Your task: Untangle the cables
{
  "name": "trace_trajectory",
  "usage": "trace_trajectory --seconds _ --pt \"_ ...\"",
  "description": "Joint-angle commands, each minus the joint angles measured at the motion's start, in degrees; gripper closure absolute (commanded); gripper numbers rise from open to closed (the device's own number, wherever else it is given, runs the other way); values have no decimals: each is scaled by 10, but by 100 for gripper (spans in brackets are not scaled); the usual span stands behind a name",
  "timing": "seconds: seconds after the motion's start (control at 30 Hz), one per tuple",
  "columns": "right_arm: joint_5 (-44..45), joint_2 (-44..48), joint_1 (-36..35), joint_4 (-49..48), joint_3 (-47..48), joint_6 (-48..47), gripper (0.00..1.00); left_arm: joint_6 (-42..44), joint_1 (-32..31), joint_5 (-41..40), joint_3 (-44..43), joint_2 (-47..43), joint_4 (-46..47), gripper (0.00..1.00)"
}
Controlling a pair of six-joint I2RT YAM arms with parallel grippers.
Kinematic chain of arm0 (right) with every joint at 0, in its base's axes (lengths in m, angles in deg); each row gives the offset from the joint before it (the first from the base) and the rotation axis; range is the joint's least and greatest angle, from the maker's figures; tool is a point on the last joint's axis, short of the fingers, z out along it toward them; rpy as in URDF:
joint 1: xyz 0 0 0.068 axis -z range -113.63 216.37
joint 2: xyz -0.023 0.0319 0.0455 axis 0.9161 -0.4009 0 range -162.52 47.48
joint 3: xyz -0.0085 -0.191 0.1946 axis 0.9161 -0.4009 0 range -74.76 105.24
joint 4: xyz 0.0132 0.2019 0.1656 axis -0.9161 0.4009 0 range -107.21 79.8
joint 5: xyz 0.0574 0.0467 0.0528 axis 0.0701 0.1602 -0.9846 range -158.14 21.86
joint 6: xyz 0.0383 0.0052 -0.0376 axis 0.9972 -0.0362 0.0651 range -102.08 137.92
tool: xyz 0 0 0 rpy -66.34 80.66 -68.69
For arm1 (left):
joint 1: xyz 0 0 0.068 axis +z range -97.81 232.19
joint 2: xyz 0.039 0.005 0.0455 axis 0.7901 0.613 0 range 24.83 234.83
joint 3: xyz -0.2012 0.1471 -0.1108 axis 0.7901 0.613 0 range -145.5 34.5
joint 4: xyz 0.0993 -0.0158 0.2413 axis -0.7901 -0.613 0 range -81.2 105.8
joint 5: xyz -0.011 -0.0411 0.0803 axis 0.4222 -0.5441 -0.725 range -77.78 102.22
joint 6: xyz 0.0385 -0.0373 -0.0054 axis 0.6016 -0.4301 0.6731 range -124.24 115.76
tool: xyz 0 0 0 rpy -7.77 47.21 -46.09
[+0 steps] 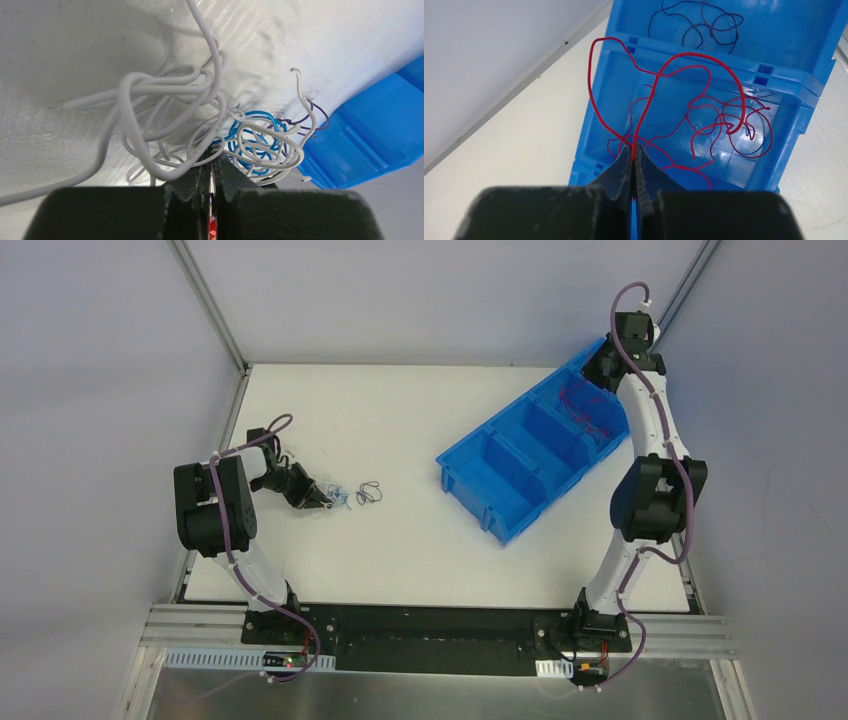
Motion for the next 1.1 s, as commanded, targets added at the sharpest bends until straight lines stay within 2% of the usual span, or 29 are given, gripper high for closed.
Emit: trace_trajectory --seconds 0.0,0.13,0.23,0.3,0.43,0.53,0.73,0.83,0.93,1.07 --pt "33 -18 4 -36 8 23 97 -2 8 -34 13 3 12 100" --pt "36 -33 3 -1 24 29 63 -4 8 -31 17 0 12 100" --pt "21 -6 -4 7 22 29 41 -3 7 -28 18 0 12 100" --pt "8 7 -11 23 33 21 33 -3 8 -25 18 -1 12 100" --pt "-53 -9 -44 126 131 -11 31 3 5 -19 16 0 12 100" --pt "-104 -9 -98 168 145 -25 30 14 0 -28 11 7 9 100" --pt "-181 -6 -224 182 116 -49 28 0 -30 -58 -4 16 11 100" --pt "-214 9 -274 156 67 -54 28 10 -52 -51 -17 23 9 100" --pt "-259 26 -295 100 -6 -26 28 6 -61 -38 -30 22 4 100" --pt "-315 18 -298 94 -34 -10 28 7 -90 -37 -63 18 -10 100"
